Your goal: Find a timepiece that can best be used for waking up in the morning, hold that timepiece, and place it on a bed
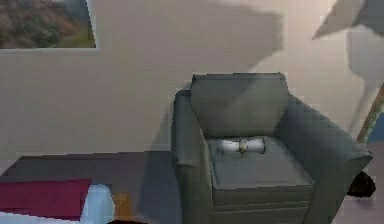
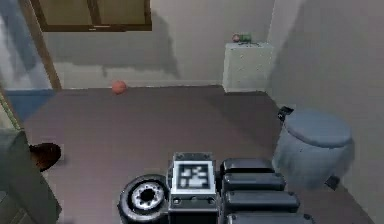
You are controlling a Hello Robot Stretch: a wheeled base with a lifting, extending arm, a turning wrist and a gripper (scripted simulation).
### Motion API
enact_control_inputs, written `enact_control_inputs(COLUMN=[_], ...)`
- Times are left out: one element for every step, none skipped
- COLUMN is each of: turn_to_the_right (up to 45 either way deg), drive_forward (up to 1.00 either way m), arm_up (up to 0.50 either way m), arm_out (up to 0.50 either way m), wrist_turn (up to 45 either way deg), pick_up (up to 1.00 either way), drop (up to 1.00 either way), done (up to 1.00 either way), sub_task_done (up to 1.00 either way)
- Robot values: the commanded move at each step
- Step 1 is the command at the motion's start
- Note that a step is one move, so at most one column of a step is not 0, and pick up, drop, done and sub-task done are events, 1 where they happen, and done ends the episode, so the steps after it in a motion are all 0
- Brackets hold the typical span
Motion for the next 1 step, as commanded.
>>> enact_control_inputs(turn_to_the_right=[-45.0], drive_forward=[0.00], arm_up=[0.00], arm_out=[0.00], wrist_turn=[0.0], pick_up=[0.00], drop=[0.00], done=[0.00], sub_task_done=[0.00])
